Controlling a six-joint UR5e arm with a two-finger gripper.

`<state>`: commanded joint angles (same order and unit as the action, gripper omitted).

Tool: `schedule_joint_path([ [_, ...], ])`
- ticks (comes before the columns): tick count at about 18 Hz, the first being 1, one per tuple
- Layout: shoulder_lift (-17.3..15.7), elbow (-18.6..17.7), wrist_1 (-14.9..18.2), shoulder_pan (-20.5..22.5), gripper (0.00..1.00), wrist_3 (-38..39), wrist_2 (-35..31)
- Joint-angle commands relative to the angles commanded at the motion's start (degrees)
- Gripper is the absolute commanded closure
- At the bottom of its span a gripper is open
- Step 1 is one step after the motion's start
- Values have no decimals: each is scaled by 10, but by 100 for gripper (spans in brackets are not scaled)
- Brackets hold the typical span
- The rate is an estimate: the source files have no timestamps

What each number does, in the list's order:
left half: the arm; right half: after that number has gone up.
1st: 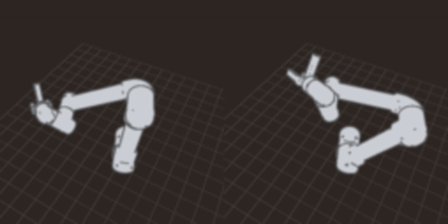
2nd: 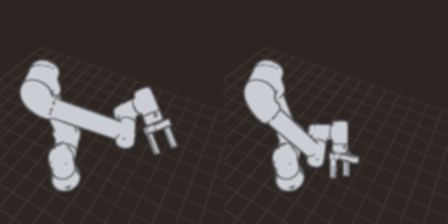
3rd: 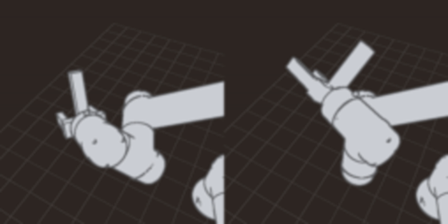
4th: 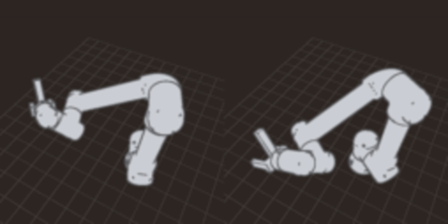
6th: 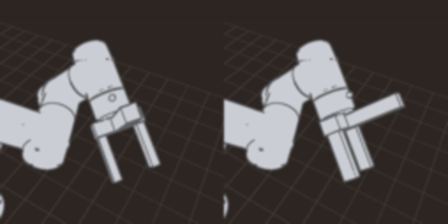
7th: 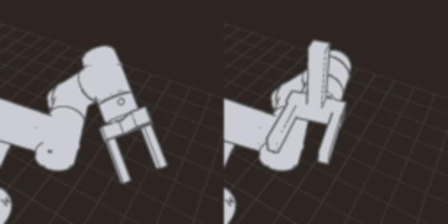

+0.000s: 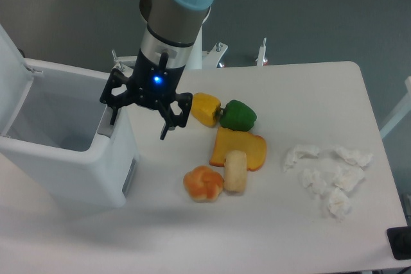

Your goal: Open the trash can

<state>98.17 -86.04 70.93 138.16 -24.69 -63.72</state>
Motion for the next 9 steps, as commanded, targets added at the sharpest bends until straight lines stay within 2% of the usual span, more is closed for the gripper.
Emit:
schedule_joint_path([
  [3,21,-8,-23,17,0,-54,-30],
  [9,66,-10,-27,72,0,-201,-65],
])
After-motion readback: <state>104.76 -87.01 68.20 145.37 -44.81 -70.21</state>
